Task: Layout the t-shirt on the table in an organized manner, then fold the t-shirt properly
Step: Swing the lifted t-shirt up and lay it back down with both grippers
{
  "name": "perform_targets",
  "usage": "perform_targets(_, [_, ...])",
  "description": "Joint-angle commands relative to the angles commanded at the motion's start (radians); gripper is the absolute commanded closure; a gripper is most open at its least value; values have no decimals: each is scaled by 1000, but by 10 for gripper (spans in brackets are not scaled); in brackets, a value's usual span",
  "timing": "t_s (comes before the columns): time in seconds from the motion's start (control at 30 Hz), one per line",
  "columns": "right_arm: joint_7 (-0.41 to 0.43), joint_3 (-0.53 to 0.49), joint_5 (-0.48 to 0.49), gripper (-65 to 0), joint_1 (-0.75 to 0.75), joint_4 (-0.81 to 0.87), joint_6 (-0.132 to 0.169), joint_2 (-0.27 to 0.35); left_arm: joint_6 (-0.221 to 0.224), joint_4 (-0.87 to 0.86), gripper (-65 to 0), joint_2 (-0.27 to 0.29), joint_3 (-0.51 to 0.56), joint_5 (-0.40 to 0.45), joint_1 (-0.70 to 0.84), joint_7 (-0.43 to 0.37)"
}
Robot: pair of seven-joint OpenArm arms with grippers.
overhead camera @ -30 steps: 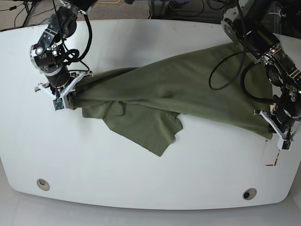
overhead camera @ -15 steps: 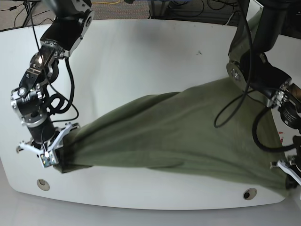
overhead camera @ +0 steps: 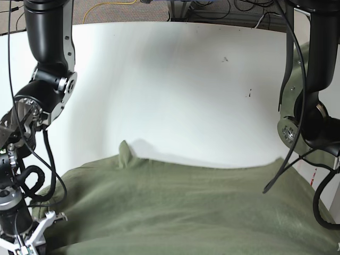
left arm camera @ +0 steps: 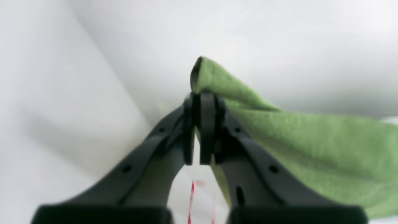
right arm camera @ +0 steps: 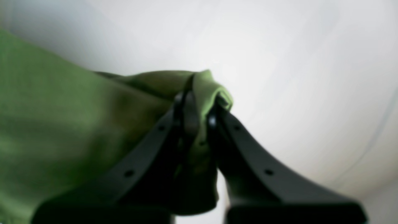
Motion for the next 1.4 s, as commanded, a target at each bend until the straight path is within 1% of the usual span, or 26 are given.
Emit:
perform_targets(0.1, [0, -40, 0, -8, 66, 0, 2, 14, 0, -28, 0, 0, 0, 0, -13, 0])
perform_targets(0.27, [0, -100, 0, -8, 129, 0, 3, 38, 0, -35, 0, 0, 0, 0, -13, 0])
perform_targets(0.47, [0, -110, 0, -8, 114, 0, 3, 38, 0, -31, 0, 2, 0, -3, -13, 0])
perform_targets(0.53, [0, -109, 0, -8, 84, 2, 5, 43, 0, -29, 0, 2, 0, -5, 20, 0])
perform_targets(0.63, [0, -106, 0, -8, 14, 18, 5, 63, 0, -2, 0, 2, -6, -5, 86, 0])
perform_targets(0.7, [0, -81, 0, -8, -51, 34, 5, 66, 0, 35, 0, 2, -6, -5, 146, 0])
perform_targets(0.77, [0, -17, 9, -8, -143, 38, 6, 61, 0, 81, 0, 2, -6, -5, 216, 0])
perform_targets(0.8, [0, -5, 9, -8, -164, 38, 6, 60, 0, 91, 0, 2, -6, -5, 238, 0])
perform_targets(0.83, [0, 23, 9, -8, -216, 37, 9, 58, 0, 112, 0, 2, -6, -5, 285, 0])
perform_targets(0.9, [0, 38, 9, -8, -278, 37, 23, 52, 0, 133, 0, 3, -6, -5, 339, 0])
perform_targets(0.93, [3, 49, 9, -8, -331, 35, 35, 37, 0, 144, 0, 5, -6, -5, 385, 0])
perform_targets(1.13, [3, 137, 9, -8, -526, 38, 35, -38, 0, 189, 0, 14, -6, -8, 557, 0])
perform_targets(1.2, [5, 158, 9, -6, -583, 41, 35, -57, 0, 210, 0, 25, -6, -21, 612, 0])
perform_targets(1.3, [5, 193, 9, -5, -669, 41, 35, -84, 0, 238, 0, 21, -8, -61, 710, 0])
perform_targets(1.4, [5, 224, 8, -3, -743, 41, 35, -141, 0, 253, 0, 14, -20, -106, 813, 0])
